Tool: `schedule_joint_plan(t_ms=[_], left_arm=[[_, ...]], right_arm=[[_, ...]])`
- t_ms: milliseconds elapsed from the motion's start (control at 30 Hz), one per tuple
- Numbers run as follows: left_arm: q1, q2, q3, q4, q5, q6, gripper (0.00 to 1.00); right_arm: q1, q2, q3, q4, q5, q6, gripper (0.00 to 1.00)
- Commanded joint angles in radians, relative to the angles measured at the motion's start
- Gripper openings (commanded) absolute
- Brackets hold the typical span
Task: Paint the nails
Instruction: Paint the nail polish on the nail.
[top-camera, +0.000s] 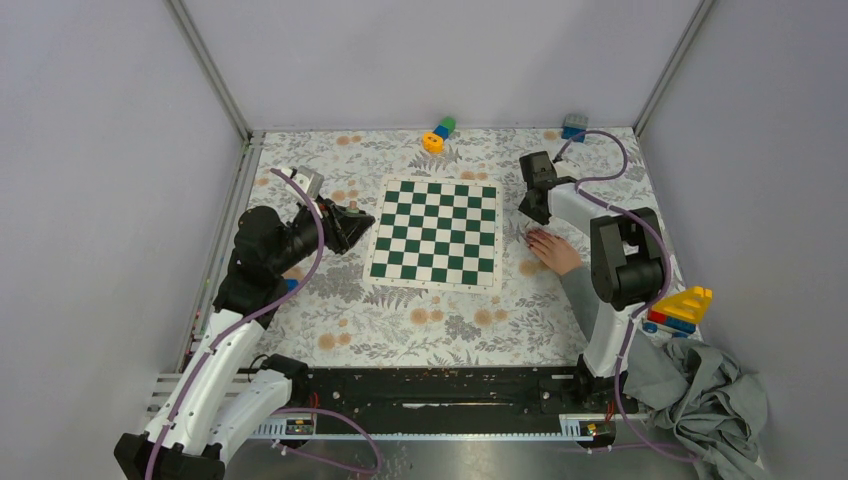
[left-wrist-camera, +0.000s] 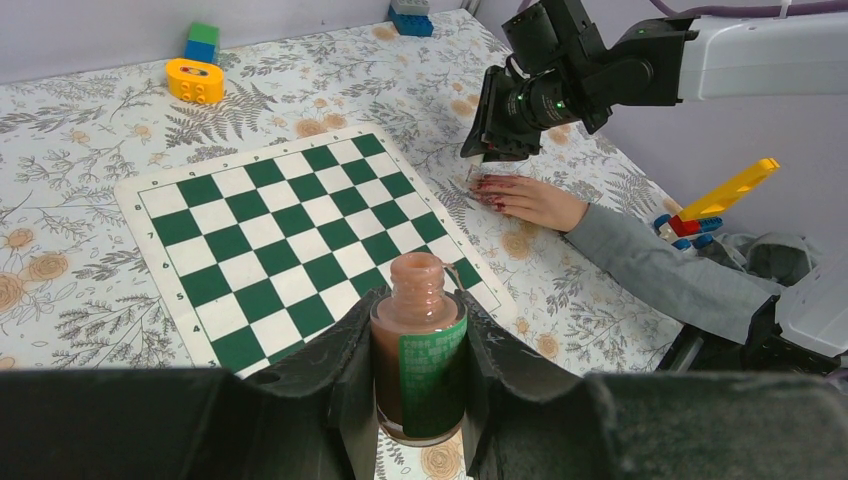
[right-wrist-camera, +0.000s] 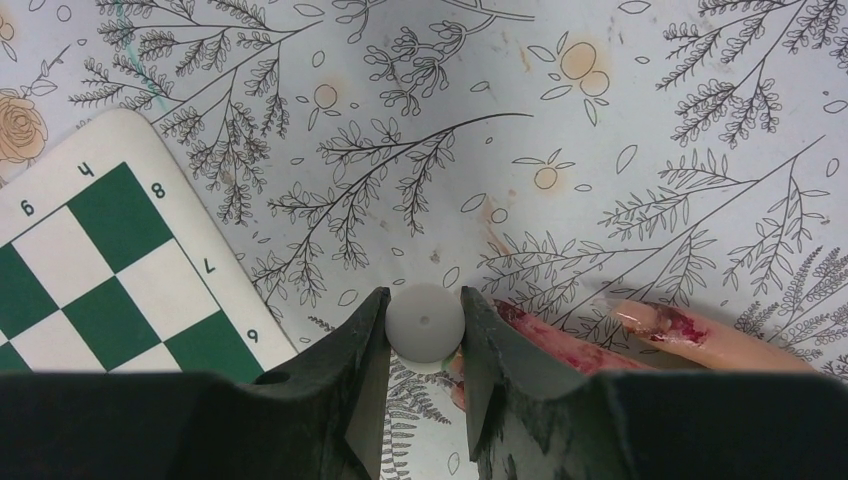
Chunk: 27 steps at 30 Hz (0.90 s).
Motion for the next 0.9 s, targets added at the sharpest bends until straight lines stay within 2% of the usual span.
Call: schedule_joint_plan(t_ms=[0, 867], left_arm=[[-0.002, -0.021, 0.009, 0.044, -0.018, 0.012, 0.0], [-0.008, -0.03, 0.011, 0.041, -0.021, 0.016, 0.0]], right_arm=[[0.013, 0.016, 0.042, -0.01, 0.003, 0.014, 0.0], [0.034, 0.035, 0.071, -0.075, 0.046, 0.013, 0.0]])
